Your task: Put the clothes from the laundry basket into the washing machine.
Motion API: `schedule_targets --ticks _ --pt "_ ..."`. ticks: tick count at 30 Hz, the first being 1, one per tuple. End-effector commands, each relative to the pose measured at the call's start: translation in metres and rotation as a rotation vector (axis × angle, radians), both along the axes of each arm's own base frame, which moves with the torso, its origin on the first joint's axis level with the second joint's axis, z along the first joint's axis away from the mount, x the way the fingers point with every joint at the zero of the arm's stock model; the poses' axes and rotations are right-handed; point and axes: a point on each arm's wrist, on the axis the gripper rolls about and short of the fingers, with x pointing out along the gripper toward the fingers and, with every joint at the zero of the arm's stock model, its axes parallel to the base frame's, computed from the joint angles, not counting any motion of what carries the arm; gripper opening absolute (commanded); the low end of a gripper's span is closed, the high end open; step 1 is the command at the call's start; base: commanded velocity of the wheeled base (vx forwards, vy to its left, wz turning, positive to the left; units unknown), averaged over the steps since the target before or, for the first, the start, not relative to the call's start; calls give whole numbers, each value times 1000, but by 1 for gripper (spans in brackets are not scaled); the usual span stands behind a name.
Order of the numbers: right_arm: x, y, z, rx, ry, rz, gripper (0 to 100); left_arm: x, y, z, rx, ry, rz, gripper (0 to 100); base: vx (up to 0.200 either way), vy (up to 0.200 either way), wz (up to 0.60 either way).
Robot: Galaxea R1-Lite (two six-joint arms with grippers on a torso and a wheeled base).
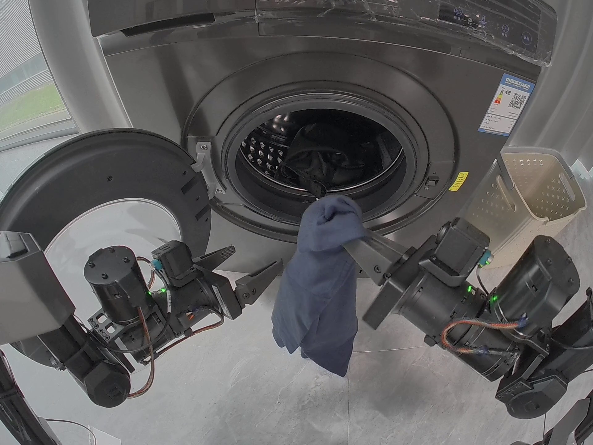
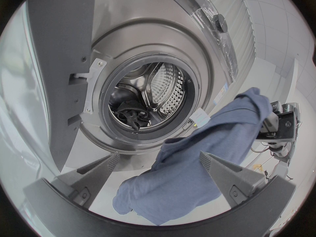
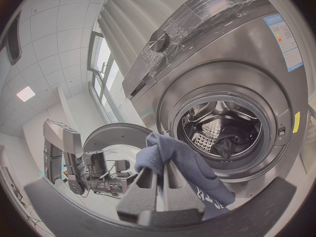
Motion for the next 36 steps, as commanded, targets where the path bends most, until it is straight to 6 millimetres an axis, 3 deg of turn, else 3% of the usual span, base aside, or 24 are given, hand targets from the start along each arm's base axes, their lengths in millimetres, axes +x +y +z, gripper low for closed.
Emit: schedule_targets --ticks 1,9,21,26,29,36 --pt "-6 -3 -4 -19 12 24 0 7 3 -12 20 36 19 100 0 0 0" --pt "-13 0 -11 -47 16 105 0 6 0 -22 42 66 10 100 0 0 0" --pt "10 24 -11 -37 -6 128 0 -11 -7 -33 111 86 -51 100 0 0 0" --pt "8 19 -14 -49 6 127 0 -20 -17 -29 106 76 -100 100 0 0 0" --pt "6 4 -12 -58 5 112 0 -33 -33 -26 102 64 -170 100 0 0 0" --pt "3 -9 -3 -46 -13 109 0 -20 -37 -38 119 83 -140 100 0 0 0"
